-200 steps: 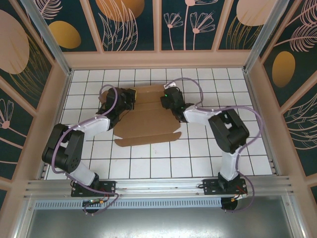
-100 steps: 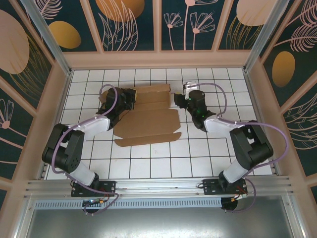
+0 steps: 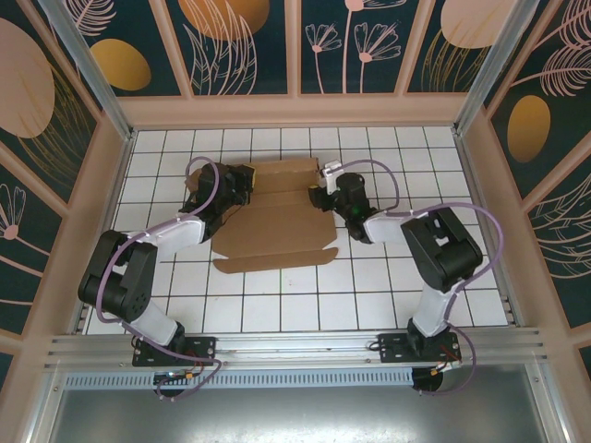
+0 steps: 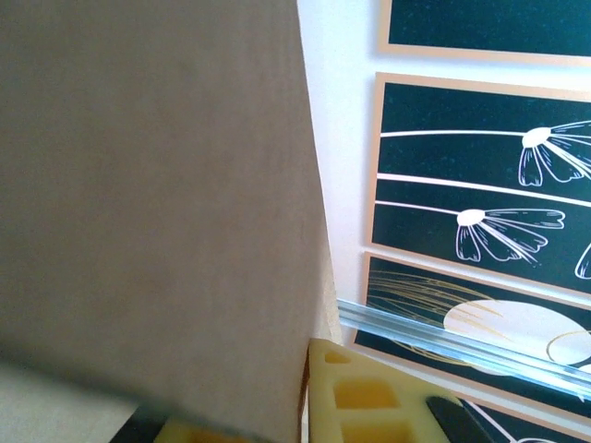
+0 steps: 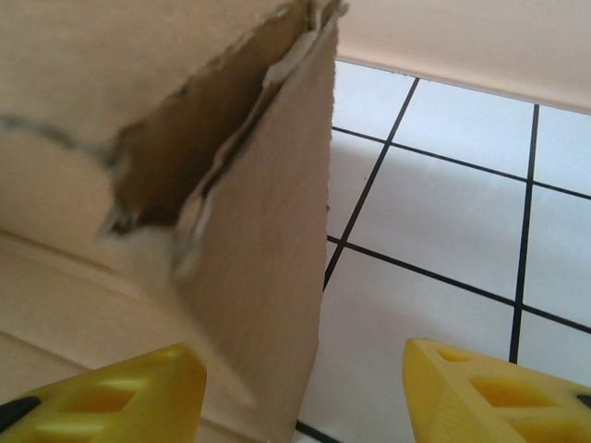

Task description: Fold the paper box

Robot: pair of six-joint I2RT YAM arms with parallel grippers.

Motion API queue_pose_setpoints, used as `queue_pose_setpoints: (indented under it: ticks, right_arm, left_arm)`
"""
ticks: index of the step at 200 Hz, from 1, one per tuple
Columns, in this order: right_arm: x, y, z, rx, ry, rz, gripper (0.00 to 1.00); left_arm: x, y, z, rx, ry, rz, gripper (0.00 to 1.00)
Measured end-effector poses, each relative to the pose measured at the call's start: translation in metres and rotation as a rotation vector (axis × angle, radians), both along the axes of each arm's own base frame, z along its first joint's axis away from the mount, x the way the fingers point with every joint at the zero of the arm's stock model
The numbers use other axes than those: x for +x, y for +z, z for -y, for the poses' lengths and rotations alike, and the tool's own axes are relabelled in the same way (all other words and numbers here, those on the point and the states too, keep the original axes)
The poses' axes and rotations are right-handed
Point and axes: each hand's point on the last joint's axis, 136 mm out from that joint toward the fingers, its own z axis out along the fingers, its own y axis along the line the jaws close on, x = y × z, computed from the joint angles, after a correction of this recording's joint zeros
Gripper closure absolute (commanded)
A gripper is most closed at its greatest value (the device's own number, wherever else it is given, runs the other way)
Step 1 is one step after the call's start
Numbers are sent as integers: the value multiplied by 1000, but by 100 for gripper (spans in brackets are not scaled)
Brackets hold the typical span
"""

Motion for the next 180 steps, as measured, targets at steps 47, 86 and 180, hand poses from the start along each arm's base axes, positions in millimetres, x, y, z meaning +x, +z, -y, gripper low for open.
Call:
queue_pose_setpoints:
  ticks: [47, 86, 180]
  right_arm:
    - [20, 3, -11, -59, -69, 55, 83]
    - [26, 4, -1, -90, -140, 77, 96]
    - [10, 13, 56, -99, -301, 73, 95]
  left_arm:
    - [0, 0, 0, 3, -2, 1, 85]
    - [-5, -8, 2, 35, -31, -21, 60]
    - [-88, 70, 13, 295, -394, 278, 51]
